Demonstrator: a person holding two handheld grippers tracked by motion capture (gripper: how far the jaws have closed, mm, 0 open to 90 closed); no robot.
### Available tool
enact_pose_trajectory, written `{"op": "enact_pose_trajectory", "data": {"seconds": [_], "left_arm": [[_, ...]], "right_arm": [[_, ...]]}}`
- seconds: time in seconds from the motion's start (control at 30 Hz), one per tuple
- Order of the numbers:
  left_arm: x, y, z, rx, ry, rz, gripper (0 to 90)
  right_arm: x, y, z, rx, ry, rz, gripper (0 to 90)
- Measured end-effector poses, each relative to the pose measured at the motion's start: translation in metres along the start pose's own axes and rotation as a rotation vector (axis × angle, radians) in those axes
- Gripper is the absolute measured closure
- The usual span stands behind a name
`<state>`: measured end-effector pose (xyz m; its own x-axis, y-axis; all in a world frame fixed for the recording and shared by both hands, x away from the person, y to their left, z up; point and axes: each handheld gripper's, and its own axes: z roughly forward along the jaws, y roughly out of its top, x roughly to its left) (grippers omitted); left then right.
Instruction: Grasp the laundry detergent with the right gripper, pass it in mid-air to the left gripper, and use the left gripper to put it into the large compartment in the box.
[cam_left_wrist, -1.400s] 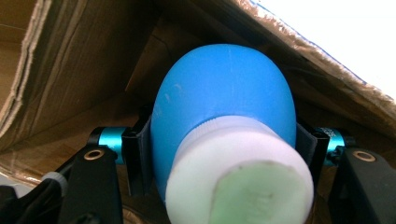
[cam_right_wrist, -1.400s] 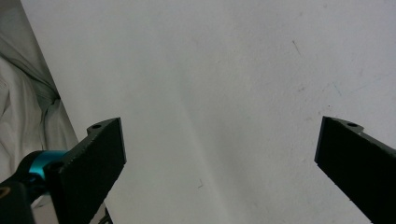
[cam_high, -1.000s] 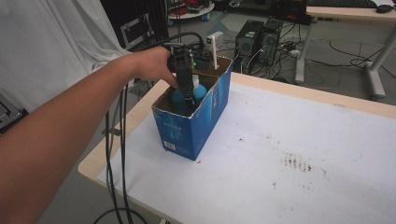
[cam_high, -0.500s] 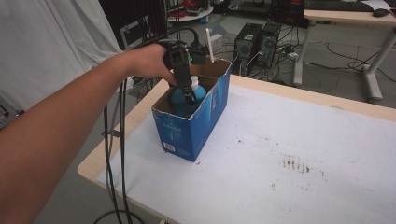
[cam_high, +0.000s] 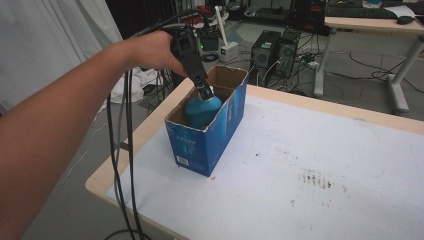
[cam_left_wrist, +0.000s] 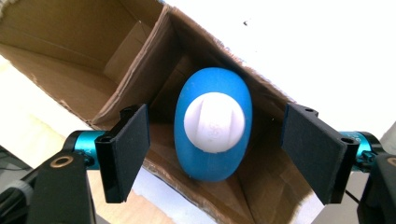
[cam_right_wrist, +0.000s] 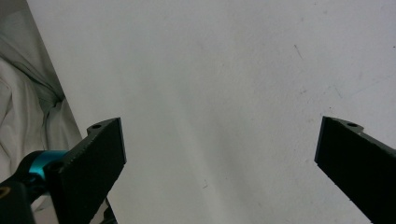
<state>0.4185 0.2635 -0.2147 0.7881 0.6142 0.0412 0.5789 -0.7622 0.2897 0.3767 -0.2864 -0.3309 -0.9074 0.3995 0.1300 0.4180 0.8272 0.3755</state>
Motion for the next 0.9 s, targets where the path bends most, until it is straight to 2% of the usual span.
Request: {"op": "enact_pose_trajectory", "data": {"seconds": [0.17,0.3,0.33,0.4,0.43,0.47,0.53,0.57,0.63,0.9], "left_arm": [[-0.007,0.009,-0.014,-0.009,0.007,0.039,24.1],[-0.012,0.017,-0.024,-0.035,0.009,0.033,24.1],[-0.014,0.020,-0.027,-0.035,0.009,0.037,24.1],[-0.020,0.026,-0.031,-0.043,0.012,0.069,24.1],[-0.021,0.030,-0.032,-0.042,0.012,0.061,24.1],[-0.022,0.033,-0.033,-0.046,0.015,0.060,24.1],[-0.026,0.039,-0.034,-0.042,-0.015,0.094,24.1],[-0.028,0.042,-0.035,-0.043,-0.008,0.109,24.1],[-0.032,0.050,-0.035,-0.072,0.011,0.100,24.1],[-0.051,0.081,-0.027,-0.072,-0.035,0.174,24.1]], "right_arm": [[0.001,0.000,-0.001,-0.005,-0.002,-0.003,1.3],[0.002,0.001,-0.002,-0.008,-0.004,-0.007,1.3],[0.002,0.001,-0.002,-0.008,-0.004,-0.009,1.3],[0.002,0.001,-0.002,-0.010,-0.003,-0.012,1.3],[0.002,0.000,-0.002,-0.011,-0.002,-0.012,1.2],[0.002,0.000,-0.002,-0.012,-0.004,-0.010,1.3],[0.002,0.000,-0.003,-0.015,-0.006,-0.010,1.3],[0.002,0.000,-0.003,-0.016,-0.006,-0.011,1.3],[0.003,0.000,-0.003,-0.018,-0.009,-0.010,1.3],[0.003,-0.004,-0.006,-0.037,-0.015,0.002,1.3]]}}
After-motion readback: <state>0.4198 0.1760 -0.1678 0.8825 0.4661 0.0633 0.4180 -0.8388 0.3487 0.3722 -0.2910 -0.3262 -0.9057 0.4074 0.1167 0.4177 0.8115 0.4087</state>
